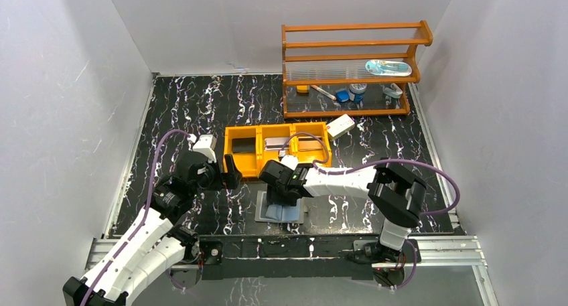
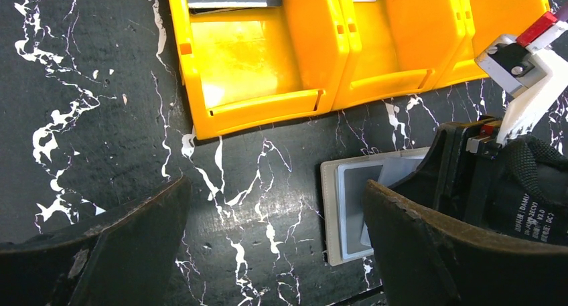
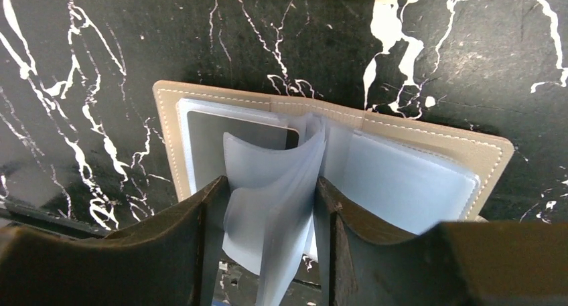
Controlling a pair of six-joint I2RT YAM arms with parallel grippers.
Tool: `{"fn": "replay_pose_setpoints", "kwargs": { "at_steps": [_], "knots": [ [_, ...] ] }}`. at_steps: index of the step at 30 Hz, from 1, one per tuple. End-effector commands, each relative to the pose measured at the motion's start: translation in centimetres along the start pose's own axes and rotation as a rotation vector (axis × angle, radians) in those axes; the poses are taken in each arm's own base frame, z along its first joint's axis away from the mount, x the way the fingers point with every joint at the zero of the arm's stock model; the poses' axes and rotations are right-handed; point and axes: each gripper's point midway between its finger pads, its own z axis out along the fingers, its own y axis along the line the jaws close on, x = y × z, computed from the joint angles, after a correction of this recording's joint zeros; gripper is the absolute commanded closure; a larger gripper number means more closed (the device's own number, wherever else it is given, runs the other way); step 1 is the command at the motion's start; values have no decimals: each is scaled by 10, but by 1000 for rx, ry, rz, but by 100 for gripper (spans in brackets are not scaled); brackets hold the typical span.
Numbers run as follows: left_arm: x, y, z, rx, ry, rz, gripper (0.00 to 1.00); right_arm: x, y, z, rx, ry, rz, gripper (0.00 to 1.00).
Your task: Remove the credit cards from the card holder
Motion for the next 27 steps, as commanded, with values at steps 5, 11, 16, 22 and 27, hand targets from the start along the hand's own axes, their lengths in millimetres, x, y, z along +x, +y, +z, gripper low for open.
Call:
{"fn": "replay_pose_setpoints", "kwargs": {
  "at_steps": [5,11,16,22,27],
  "knots": [
    [-7,-9,-4,35,1,-5,2,-9,13,-23,-78,-37,6,40],
    [-3,-15,-3,71,28,-2,9,-12,14,-30,-126,-56,16,53],
    [-1,-23,-2,116,41,-5,18,-13,6,-32,-122,-55,28,67],
    [16,-61,-3,319,146,-62,39,-12,8,-36,-187,-60,55,74],
    [32,-92,-5,503,270,-106,46,-10,6,-35,-307,-10,146,75]
  ]
}}
